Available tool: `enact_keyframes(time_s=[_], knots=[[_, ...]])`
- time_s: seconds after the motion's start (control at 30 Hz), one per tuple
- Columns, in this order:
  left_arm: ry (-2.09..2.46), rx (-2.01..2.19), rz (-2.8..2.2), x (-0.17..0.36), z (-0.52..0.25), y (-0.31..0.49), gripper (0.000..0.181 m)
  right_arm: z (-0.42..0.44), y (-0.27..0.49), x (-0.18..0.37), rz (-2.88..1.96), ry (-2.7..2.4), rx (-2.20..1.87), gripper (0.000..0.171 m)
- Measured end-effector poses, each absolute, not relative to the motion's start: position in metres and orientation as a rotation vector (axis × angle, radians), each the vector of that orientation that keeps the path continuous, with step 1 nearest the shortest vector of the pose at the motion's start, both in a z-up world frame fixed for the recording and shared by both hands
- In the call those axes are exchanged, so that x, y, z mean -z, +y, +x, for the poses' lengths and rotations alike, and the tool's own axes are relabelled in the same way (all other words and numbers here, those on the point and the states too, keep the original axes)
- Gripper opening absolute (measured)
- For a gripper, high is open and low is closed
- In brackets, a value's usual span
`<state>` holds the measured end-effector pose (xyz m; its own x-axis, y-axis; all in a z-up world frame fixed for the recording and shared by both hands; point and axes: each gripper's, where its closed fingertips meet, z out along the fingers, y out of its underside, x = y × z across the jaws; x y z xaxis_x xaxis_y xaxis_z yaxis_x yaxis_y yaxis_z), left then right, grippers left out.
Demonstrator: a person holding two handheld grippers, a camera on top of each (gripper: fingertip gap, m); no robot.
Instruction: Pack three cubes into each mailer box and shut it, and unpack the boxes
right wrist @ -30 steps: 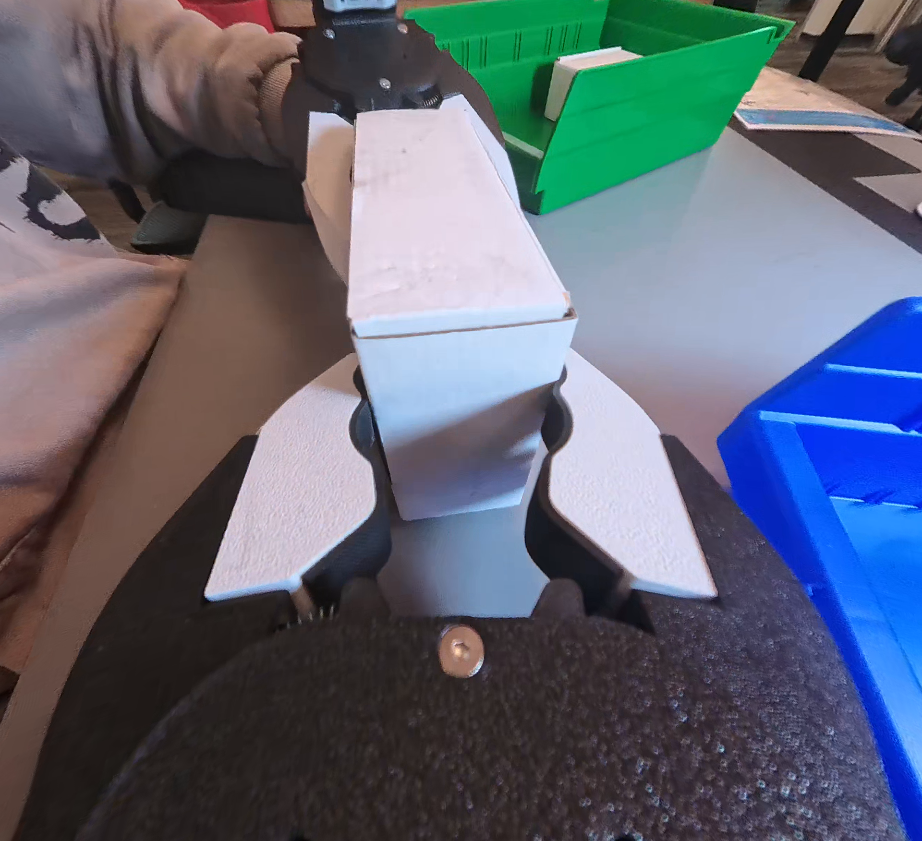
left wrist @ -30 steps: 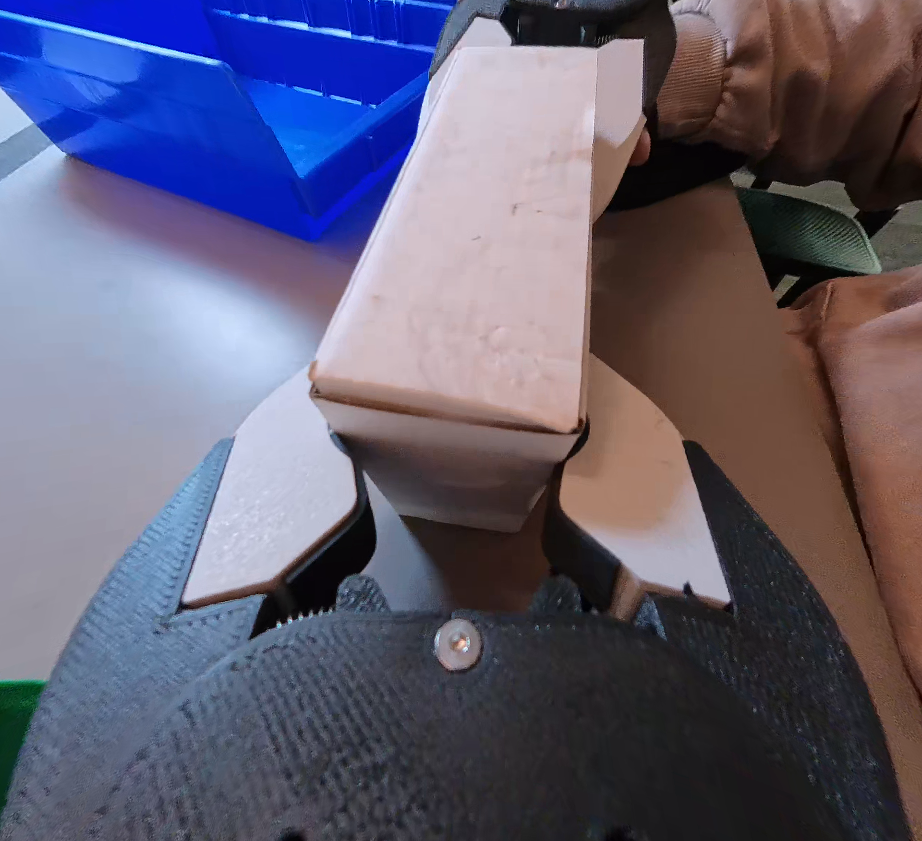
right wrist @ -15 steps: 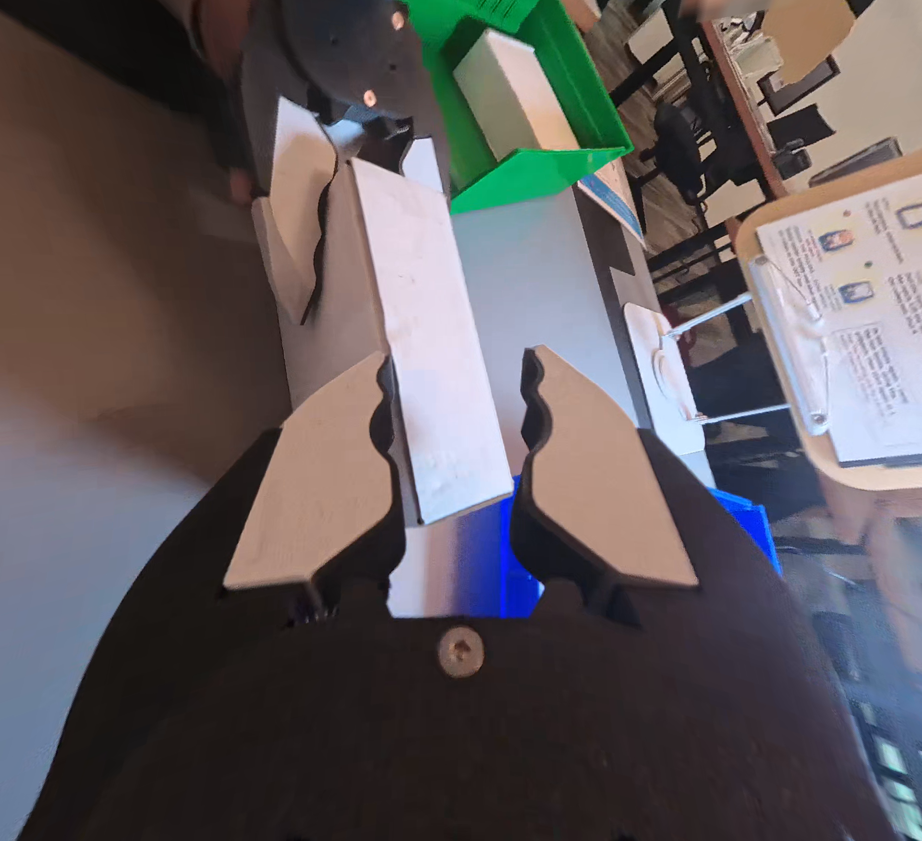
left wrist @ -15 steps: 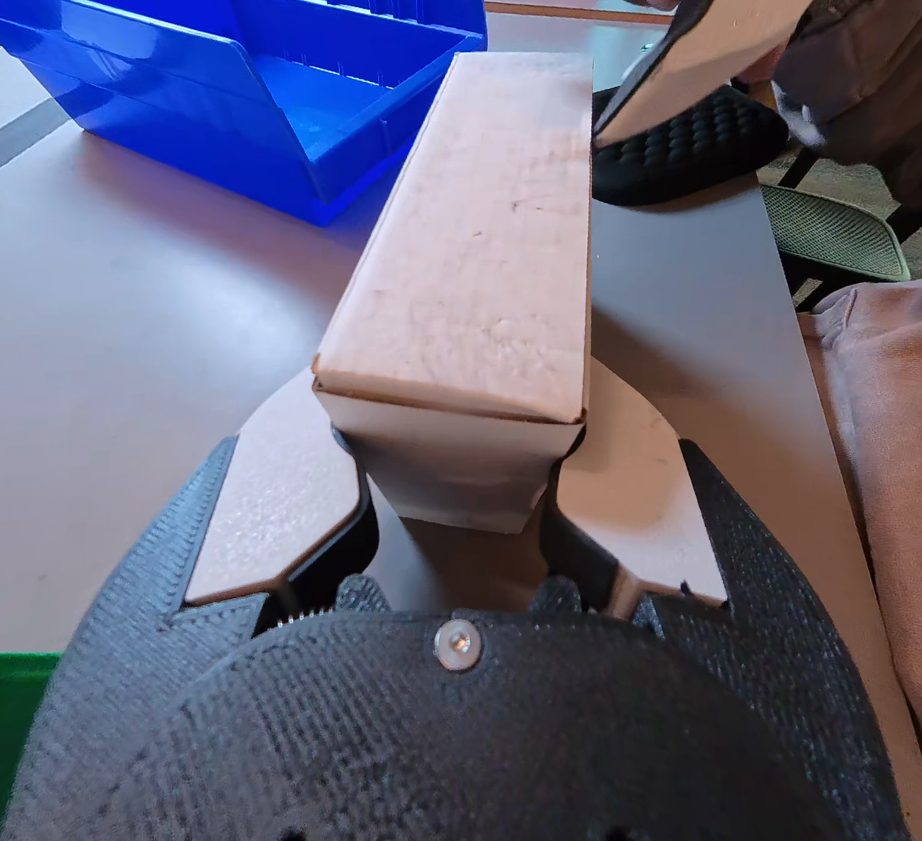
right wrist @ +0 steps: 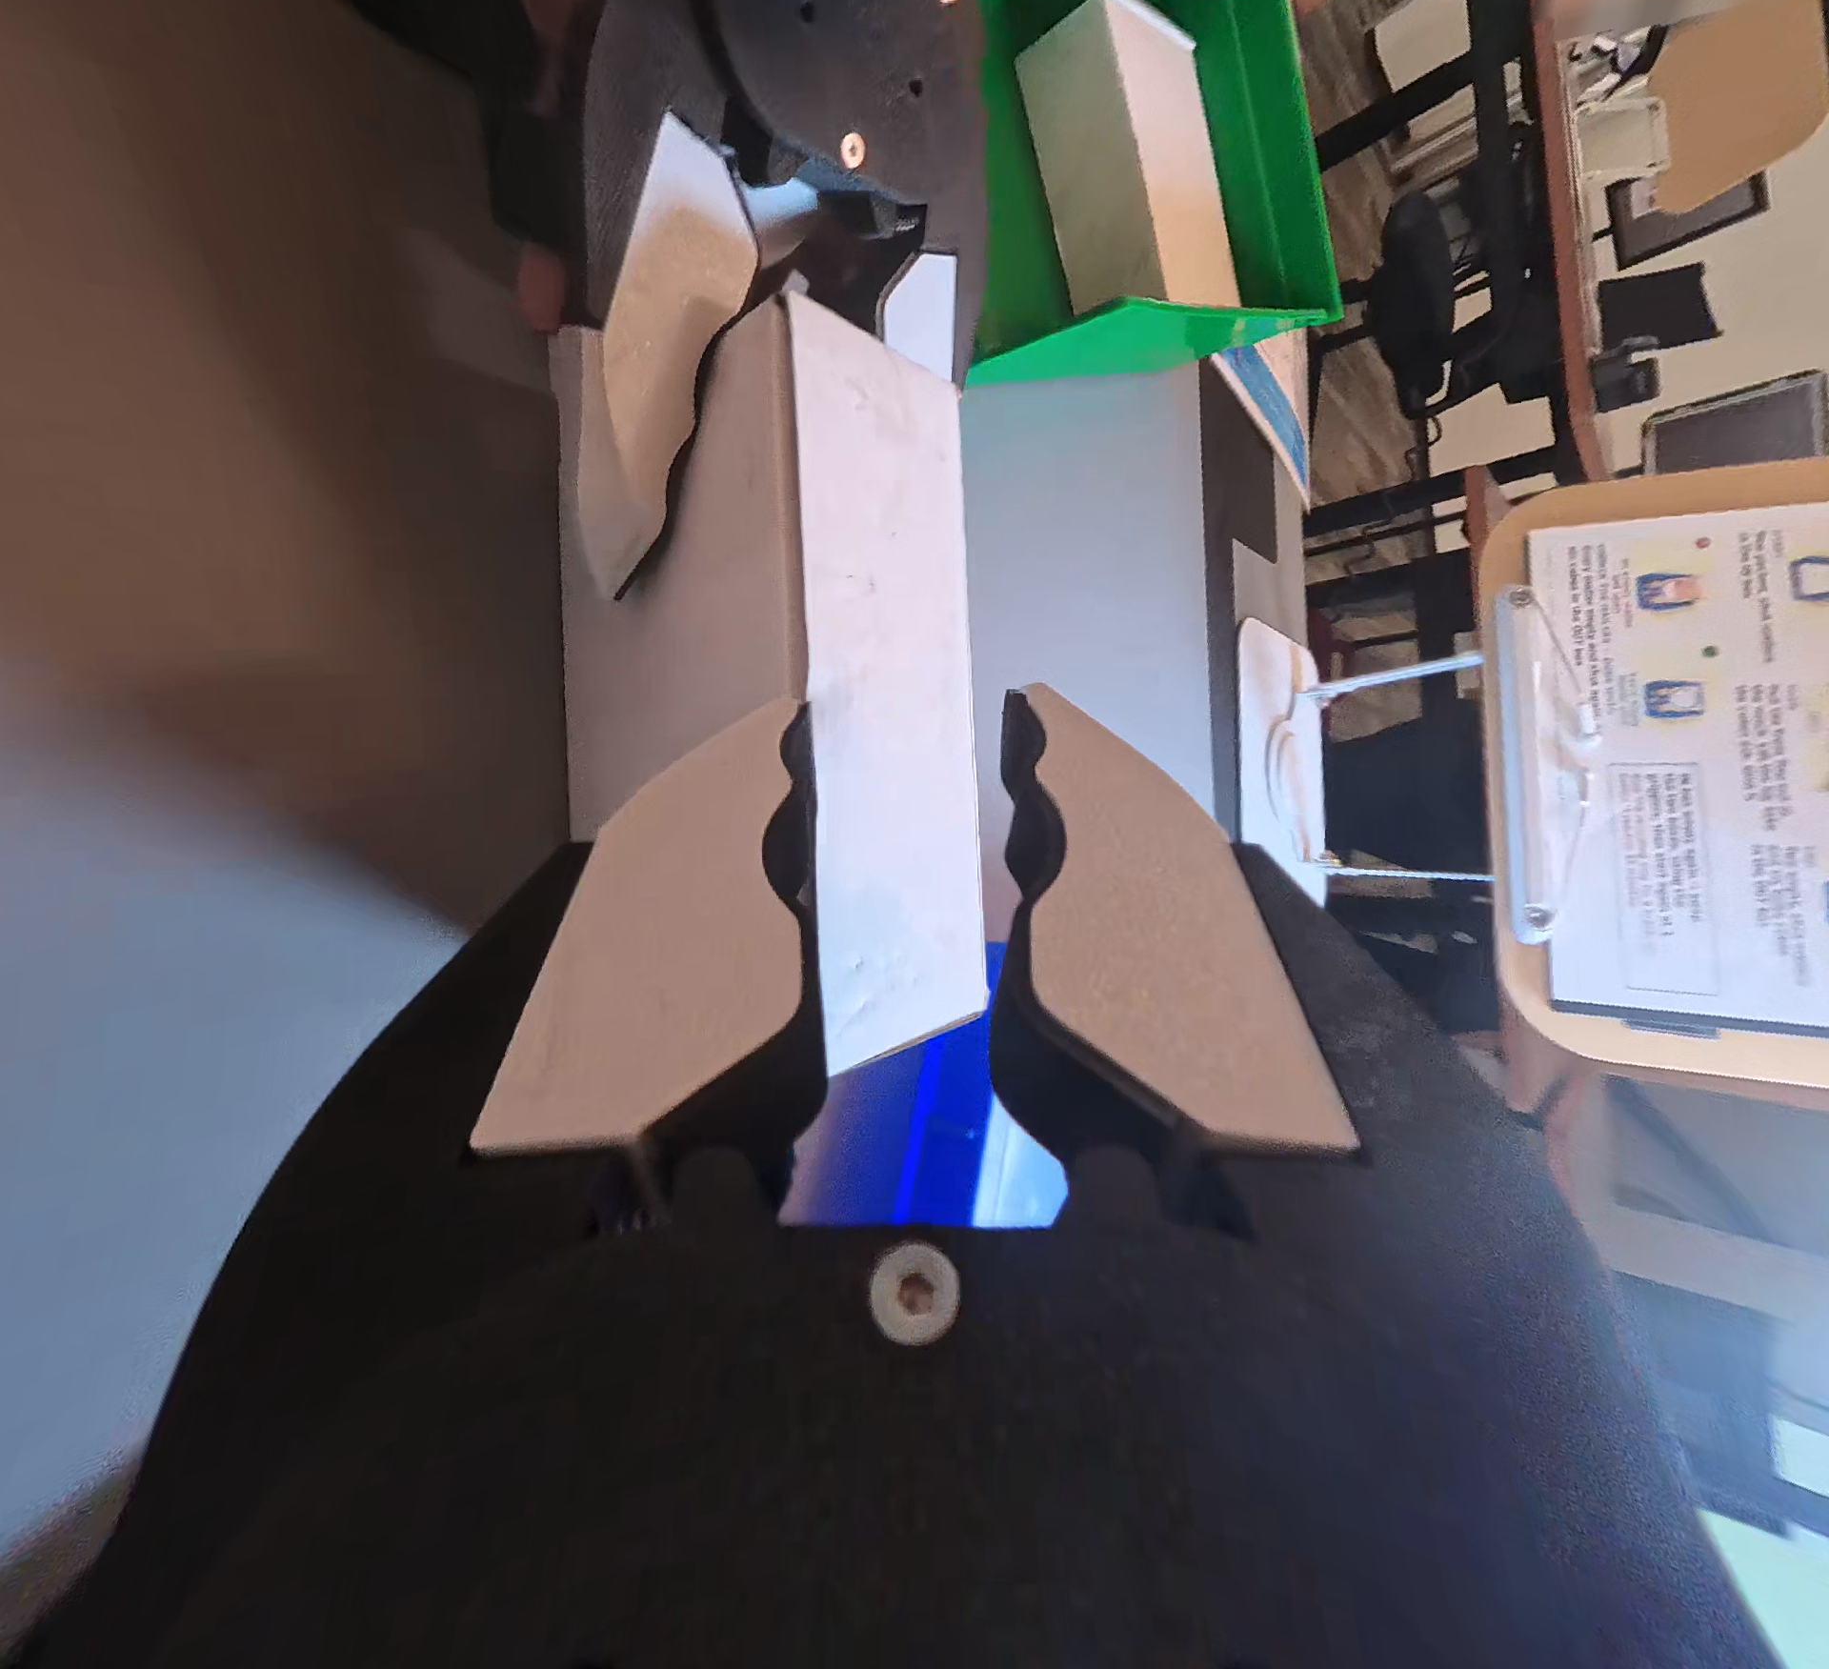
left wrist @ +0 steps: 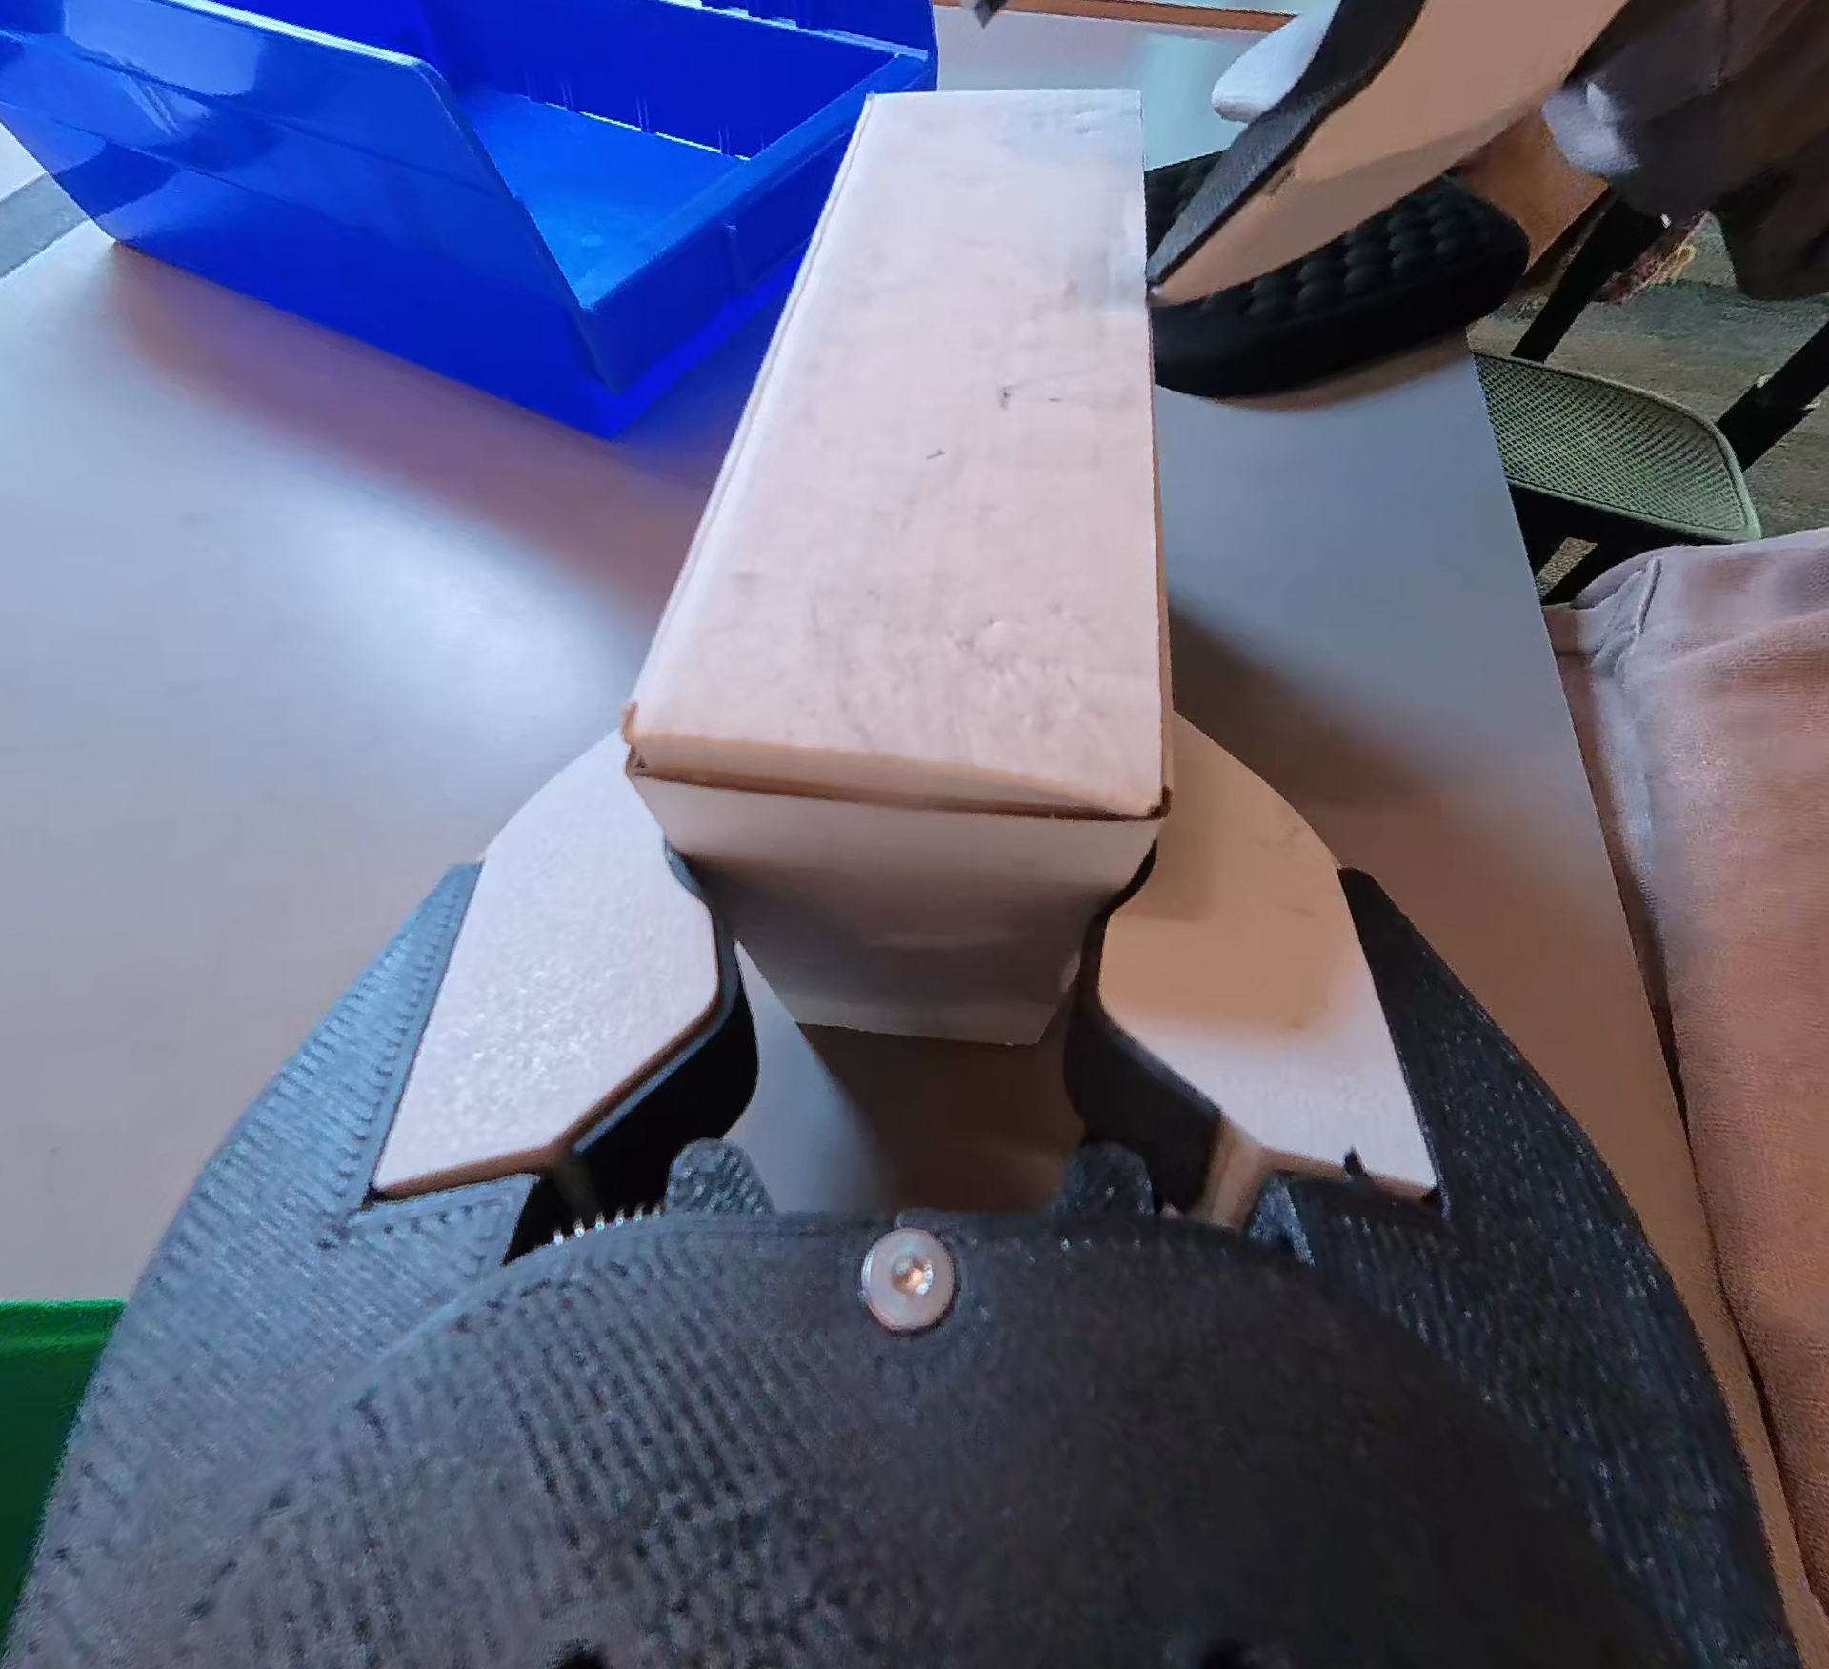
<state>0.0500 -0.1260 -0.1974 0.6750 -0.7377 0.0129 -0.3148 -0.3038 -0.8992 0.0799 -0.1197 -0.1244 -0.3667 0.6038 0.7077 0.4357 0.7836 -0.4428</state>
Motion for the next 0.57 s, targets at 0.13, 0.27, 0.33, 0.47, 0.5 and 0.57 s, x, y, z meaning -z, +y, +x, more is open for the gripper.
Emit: enact_keyframes(time_s=[0.13,0.27,0.33,0.47,0.5,0.57], knots=[[0.824,0.551,-1.905,0.1976,0.0495,-0.1265,0.078,0.0777,-0.1216,0.1226,-0.689,-2.007,-0.123,0.037],[0.822,0.571,-1.916,0.1975,0.0499,-0.1268,0.078,0.0789,-0.123,0.1222,-0.611,-1.985,-0.027,0.034],[0.828,0.568,-1.919,0.1978,0.0502,-0.1276,0.078,0.0823,-0.1201,0.1217,-0.602,-1.98,-0.001,0.035],[0.837,0.584,-1.919,0.1975,0.0518,-0.1297,0.077,0.0833,-0.1191,0.1206,-0.588,-1.965,0.015,0.036],[0.832,0.597,-1.921,0.1971,0.052,-0.1299,0.076,0.0822,-0.1193,0.1204,-0.558,-1.95,0.046,0.033],[0.821,0.621,-1.916,0.196,0.0528,-0.1309,0.076,0.078,-0.1195,0.122,-0.513,-1.916,0.099,0.026]])
